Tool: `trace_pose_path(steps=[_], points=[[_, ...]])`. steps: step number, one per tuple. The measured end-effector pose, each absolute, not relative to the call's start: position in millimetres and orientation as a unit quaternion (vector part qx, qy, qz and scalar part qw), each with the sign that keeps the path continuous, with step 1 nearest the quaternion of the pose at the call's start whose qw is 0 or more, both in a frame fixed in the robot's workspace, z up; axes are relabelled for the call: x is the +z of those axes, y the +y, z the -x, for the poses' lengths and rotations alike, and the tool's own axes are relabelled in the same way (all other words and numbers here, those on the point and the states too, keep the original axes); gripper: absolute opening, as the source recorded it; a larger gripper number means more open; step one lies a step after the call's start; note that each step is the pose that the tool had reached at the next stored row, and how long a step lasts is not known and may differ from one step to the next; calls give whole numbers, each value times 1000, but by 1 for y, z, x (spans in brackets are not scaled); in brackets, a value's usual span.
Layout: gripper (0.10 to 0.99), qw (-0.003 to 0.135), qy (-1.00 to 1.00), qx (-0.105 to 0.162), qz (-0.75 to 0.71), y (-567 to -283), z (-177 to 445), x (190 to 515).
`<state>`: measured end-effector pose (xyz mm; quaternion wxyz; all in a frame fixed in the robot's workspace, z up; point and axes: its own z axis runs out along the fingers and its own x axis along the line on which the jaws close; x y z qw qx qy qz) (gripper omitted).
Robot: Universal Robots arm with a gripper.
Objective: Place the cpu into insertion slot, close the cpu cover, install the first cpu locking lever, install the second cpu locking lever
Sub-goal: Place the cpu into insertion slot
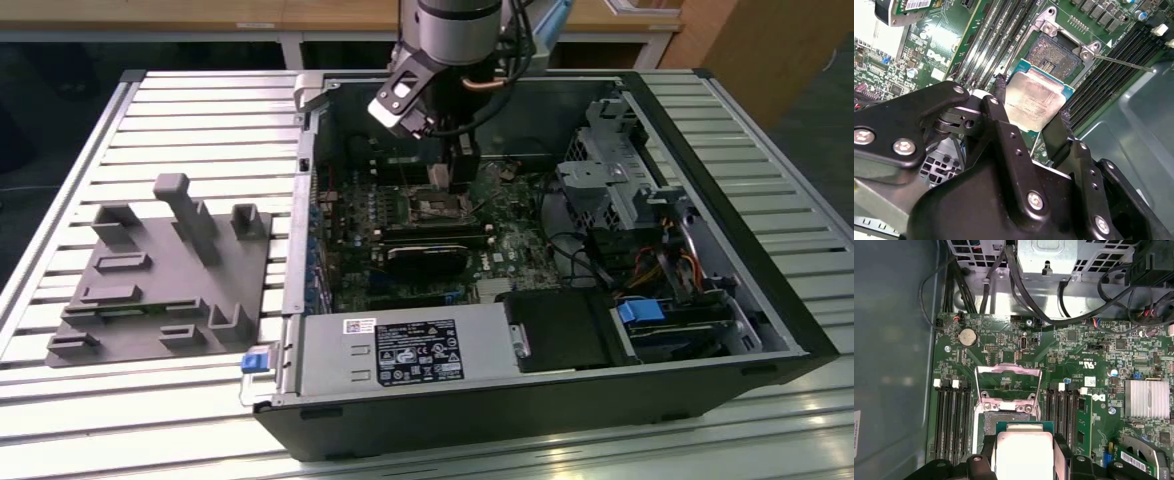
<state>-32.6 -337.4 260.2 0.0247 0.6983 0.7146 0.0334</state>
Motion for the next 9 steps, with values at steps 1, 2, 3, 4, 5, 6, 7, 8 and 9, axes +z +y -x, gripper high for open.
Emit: trace_pose_path(steps=[1,2,3,4,5,6,7,8,9], points=[[541,25,715,33,-698,-337,33,260],[541,25,715,33,-698,-337,33,259],[541,25,715,34,-698,-337,33,259],[541,25,715,33,-698,-337,33,258],[541,25,715,33,-698,-337,33,257],[541,25,715,33,-698,-337,33,257],[541,25,715,33,-698,-337,33,256],[541,25,715,33,-698,-337,33,255],[541,25,715,33,-698,-337,33,254]])
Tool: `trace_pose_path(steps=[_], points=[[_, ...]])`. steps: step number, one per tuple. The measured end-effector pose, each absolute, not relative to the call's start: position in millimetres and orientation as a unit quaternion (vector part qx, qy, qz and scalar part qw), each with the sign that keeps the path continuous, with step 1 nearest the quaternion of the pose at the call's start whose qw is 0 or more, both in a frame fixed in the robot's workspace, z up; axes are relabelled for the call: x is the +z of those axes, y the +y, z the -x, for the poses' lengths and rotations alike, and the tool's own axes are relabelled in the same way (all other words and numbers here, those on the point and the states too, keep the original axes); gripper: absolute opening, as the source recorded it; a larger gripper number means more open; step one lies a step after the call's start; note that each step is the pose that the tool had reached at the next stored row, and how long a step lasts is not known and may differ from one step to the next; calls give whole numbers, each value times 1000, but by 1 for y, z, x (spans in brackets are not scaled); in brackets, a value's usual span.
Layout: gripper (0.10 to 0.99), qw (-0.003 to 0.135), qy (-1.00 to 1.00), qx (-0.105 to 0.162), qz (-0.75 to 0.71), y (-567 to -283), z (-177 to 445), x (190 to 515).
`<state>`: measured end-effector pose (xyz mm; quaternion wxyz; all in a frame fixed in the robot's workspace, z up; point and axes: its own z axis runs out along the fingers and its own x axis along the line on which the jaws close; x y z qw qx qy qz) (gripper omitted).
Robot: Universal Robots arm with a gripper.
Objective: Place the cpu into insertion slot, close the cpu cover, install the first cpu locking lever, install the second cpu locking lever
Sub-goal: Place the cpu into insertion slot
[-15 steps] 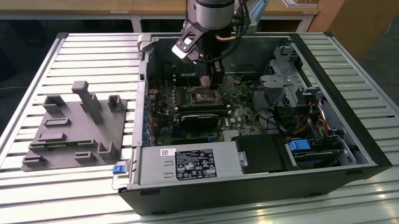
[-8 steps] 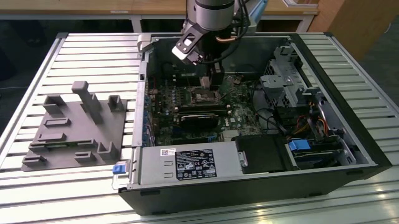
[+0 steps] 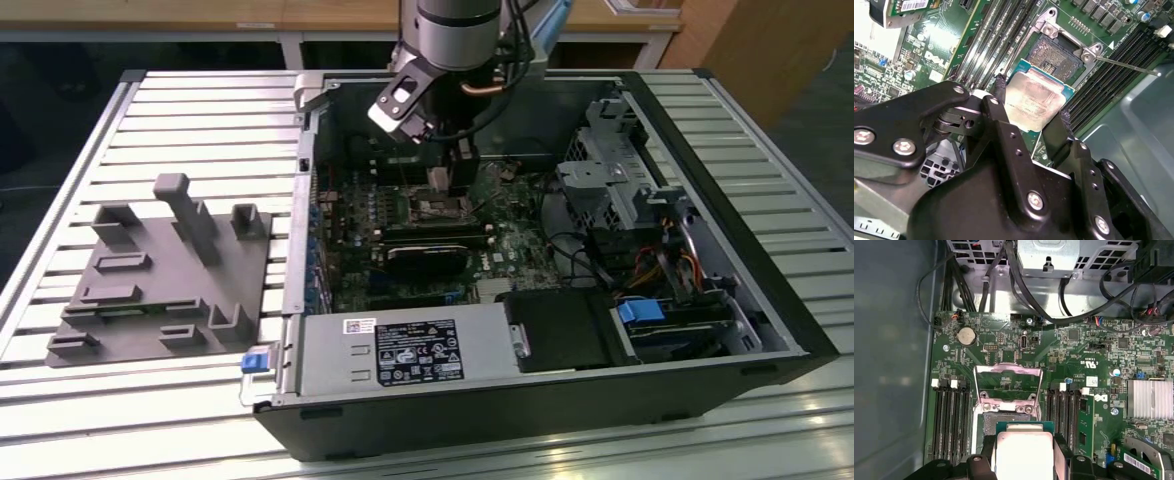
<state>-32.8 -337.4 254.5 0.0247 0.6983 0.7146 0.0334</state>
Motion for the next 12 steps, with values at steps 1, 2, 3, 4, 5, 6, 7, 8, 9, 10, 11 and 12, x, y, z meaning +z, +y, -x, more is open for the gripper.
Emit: trace_pose_path(steps=[1,2,3,4,5,6,7,8,9,10,11,12], points=[[541,25,715,33,-698,-337,33,254],[541,25,715,33,-698,-337,33,253],[541,25,715,33,-698,-337,33,252],[541,25,715,33,-698,-337,33,251],[541,25,715,33,-698,-337,33,250],[541,25,715,33,-698,-337,33,248],[541,25,715,33,-698,-337,33,247],[541,25,715,33,-698,-337,33,246],[541,25,715,33,-698,-337,34,244],[541,25,715,33,-698,-337,34,242],[541,25,715,33,-698,-337,34,240],[541,25,715,33,-698,-337,34,238]])
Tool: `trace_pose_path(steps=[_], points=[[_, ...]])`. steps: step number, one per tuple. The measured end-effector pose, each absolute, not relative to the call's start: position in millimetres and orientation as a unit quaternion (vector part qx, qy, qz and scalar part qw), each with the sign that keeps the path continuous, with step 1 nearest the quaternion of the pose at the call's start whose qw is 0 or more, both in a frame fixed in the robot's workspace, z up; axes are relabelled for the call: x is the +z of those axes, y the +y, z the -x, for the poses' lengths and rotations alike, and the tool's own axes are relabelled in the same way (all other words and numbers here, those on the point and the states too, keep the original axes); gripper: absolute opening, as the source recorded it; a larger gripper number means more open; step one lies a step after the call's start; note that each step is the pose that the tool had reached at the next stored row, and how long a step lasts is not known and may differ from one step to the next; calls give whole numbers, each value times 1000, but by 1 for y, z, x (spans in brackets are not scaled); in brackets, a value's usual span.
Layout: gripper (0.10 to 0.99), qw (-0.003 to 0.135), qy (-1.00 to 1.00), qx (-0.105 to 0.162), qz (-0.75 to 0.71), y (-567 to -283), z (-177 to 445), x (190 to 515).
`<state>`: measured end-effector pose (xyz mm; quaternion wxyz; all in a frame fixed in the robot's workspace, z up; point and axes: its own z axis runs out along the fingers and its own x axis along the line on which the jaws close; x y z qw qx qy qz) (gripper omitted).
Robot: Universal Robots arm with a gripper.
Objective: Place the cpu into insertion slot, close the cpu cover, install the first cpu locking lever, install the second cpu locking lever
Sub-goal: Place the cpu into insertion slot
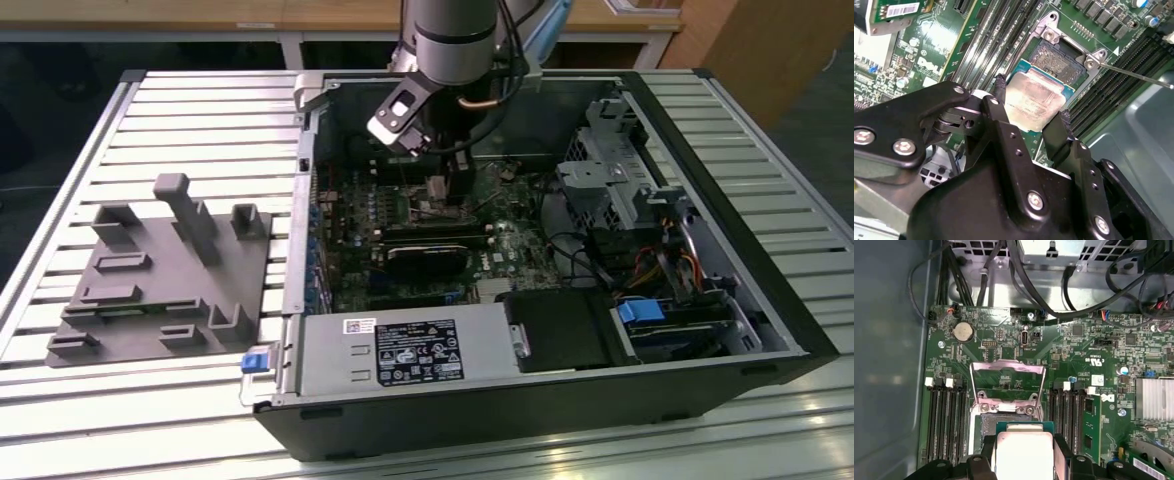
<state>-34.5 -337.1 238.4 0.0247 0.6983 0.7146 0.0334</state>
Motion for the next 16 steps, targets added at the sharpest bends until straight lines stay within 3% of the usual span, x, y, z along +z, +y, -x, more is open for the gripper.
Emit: trace_pose_path(steps=[16], points=[[541,25,715,33,-698,-337,37,223]])
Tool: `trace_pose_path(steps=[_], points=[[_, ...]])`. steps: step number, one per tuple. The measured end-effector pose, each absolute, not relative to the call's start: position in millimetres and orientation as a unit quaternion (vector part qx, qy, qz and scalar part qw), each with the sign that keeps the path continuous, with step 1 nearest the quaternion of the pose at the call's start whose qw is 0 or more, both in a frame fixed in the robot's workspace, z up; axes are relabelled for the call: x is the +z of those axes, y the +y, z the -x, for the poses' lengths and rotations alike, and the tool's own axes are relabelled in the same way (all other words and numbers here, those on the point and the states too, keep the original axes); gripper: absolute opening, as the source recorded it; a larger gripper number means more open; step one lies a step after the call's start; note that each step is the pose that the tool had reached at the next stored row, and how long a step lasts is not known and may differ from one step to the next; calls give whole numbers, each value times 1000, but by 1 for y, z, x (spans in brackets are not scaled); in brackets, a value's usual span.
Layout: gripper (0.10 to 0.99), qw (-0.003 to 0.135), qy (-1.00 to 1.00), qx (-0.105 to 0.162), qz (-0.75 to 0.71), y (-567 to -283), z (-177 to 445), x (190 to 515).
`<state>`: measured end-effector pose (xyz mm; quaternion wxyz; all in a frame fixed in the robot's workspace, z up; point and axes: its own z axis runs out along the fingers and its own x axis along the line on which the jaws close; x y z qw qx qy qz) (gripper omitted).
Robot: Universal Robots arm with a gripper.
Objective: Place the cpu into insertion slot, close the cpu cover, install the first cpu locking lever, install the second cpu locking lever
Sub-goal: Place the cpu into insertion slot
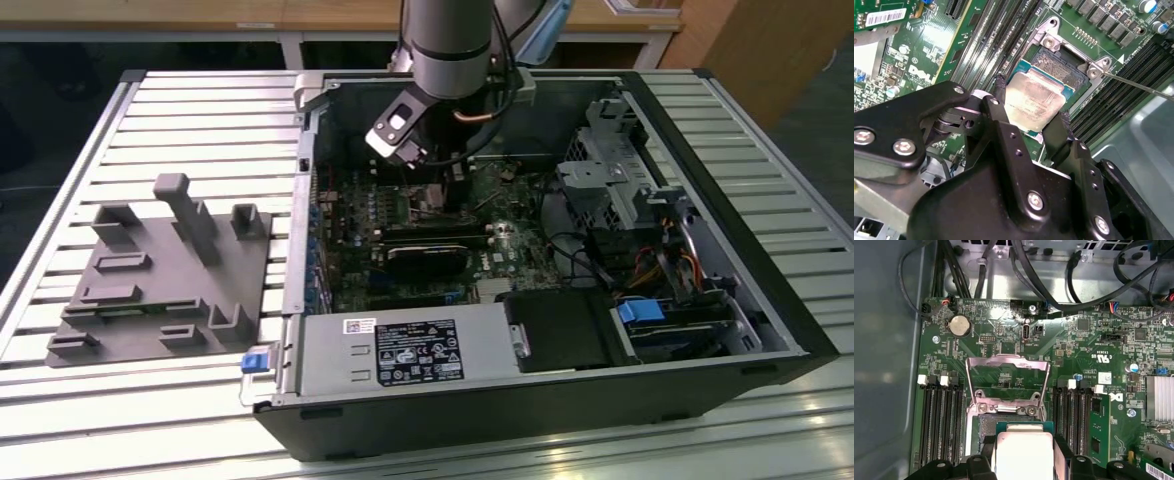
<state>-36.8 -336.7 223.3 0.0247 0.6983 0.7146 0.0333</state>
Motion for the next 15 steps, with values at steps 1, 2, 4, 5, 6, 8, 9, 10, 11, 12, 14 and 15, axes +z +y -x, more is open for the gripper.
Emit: trace_pose_path(steps=[1,2,4,5,6,8,9,10,11,12,14,15], points=[[541,25,715,33,-698,-337,37,223],[541,25,715,33,-698,-337,37,222],[541,25,715,33,-698,-337,37,221],[541,25,715,33,-698,-337,37,221],[541,25,715,33,-698,-337,37,220],[541,25,715,33,-698,-336,37,219],[541,25,715,33,-698,-336,37,218],[541,25,715,33,-698,-335,37,217],[541,25,715,33,-698,-335,37,217],[541,25,715,33,-698,-334,37,216],[541,25,715,33,-698,-333,37,215],[541,25,715,33,-698,-333,38,214]])
